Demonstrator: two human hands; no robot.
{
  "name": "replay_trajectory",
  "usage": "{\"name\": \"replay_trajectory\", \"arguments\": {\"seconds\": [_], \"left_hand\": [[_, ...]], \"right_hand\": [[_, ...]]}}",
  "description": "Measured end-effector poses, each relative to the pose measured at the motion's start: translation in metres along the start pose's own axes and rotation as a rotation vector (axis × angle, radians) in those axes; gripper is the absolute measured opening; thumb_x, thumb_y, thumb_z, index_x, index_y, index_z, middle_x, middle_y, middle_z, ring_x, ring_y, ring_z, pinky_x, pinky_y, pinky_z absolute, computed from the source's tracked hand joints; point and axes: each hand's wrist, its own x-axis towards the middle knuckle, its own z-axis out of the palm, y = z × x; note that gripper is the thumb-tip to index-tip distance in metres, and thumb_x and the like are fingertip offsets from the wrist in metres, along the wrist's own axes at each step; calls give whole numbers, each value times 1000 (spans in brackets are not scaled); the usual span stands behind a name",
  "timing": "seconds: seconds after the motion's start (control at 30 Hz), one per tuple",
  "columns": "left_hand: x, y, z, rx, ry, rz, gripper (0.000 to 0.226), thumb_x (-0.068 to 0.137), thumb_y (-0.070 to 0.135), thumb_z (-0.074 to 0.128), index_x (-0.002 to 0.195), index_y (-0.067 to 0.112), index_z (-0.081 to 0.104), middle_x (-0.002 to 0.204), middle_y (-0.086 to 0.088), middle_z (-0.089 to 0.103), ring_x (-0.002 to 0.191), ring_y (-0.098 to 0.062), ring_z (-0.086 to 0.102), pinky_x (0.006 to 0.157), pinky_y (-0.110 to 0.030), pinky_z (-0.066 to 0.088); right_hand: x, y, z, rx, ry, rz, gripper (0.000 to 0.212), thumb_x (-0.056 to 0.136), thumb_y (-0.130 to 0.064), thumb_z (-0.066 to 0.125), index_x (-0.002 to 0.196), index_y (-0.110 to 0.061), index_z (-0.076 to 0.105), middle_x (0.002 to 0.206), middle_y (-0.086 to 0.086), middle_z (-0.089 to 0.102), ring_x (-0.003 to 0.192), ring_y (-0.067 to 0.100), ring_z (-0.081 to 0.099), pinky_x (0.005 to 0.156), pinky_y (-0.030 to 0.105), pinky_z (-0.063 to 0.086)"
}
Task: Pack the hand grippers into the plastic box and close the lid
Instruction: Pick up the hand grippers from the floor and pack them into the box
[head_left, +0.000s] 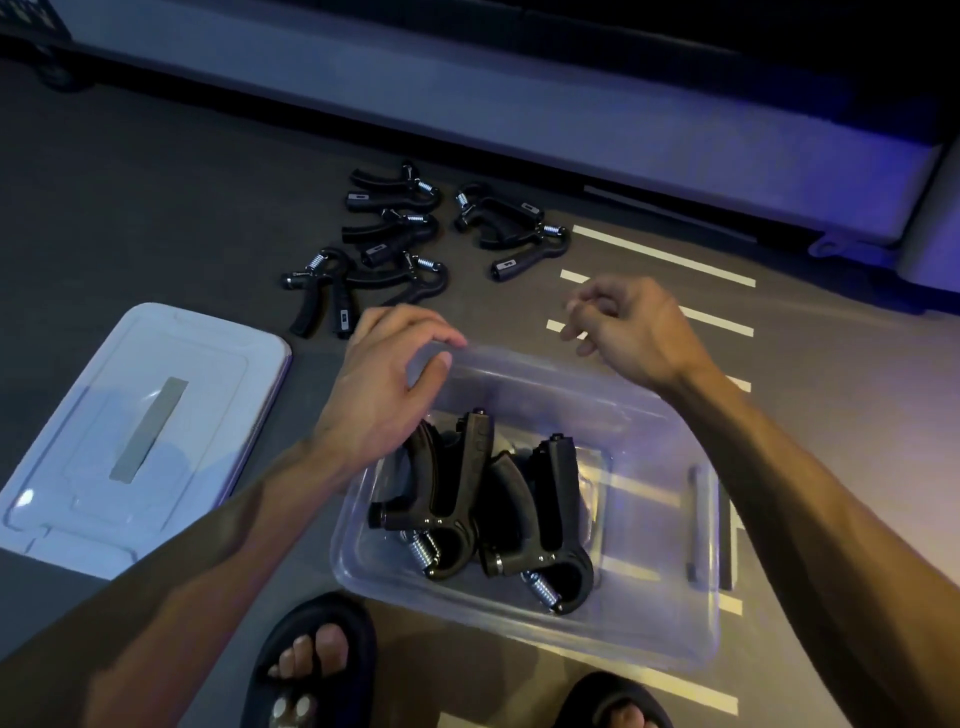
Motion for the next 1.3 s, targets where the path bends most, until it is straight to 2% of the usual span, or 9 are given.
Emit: {"name": "replay_trajectory", "arguments": {"seconds": [0.1,0.2,0.3,0.43,0.77,0.97,1.07,1.17,1.3], "left_hand": [[17,-10,3,-60,-30,-32,15,99,18,61,108,26,71,109,13,65,108,-6,55,101,-26,38],[29,-15,6,-133,-68,-93,15,100,21,61,108,26,72,106,14,69,105,-2,60,97,-26,44],[39,-17,6,-224,-120,-173,15,100,23,61,108,29,72,101,15,72,99,-3,65,89,-20,47],[47,-18,8,-313,-165,-216,14,102,21,60,108,24,72,93,12,73,93,-3,68,85,-15,48],[48,-18,7,-328,-221,-276,18,104,29,55,110,26,71,94,12,74,97,-7,69,85,-20,50],[48,-14,8,-295,-214,-287,17,103,29,55,108,27,71,91,14,74,94,0,67,78,-7,41],[47,-13,6,-266,-198,-272,16,103,29,56,108,30,71,93,15,74,95,-2,68,79,-11,44],[44,-10,1,-228,-151,-255,15,102,31,57,108,31,71,97,15,73,99,-6,68,88,-26,51],[36,8,-10,-217,-60,-212,13,99,22,62,107,26,72,98,15,73,98,-5,65,90,-21,49]], "right_hand": [[46,5,14,0,-43,56,21,91,-7,52,106,-10,66,85,9,74,64,18,62,47,13,41],[96,18,32,-89,-128,96,26,79,-16,56,98,-29,67,88,2,75,77,21,67,62,26,49],[139,30,49,-123,-146,109,24,78,-18,62,99,-28,68,101,4,71,91,22,63,83,37,53],[187,31,68,-347,-56,3,43,86,-18,63,129,-22,63,132,12,60,120,28,59,104,33,46],[236,33,97,-486,-100,22,51,91,-22,55,142,-23,53,151,10,39,138,33,40,117,31,30],[209,28,83,-309,105,-217,30,86,-15,63,114,-17,75,114,2,74,111,20,66,101,18,39],[189,19,70,-133,192,-257,21,87,-19,65,104,-21,77,101,-10,73,82,10,71,85,5,43],[155,4,51,-21,285,-311,18,86,-22,62,97,-25,76,86,-17,71,64,-1,62,71,15,50],[90,-20,24,-16,299,-400,14,89,-21,63,97,-22,75,60,-17,54,51,0,50,53,12,35]]}}
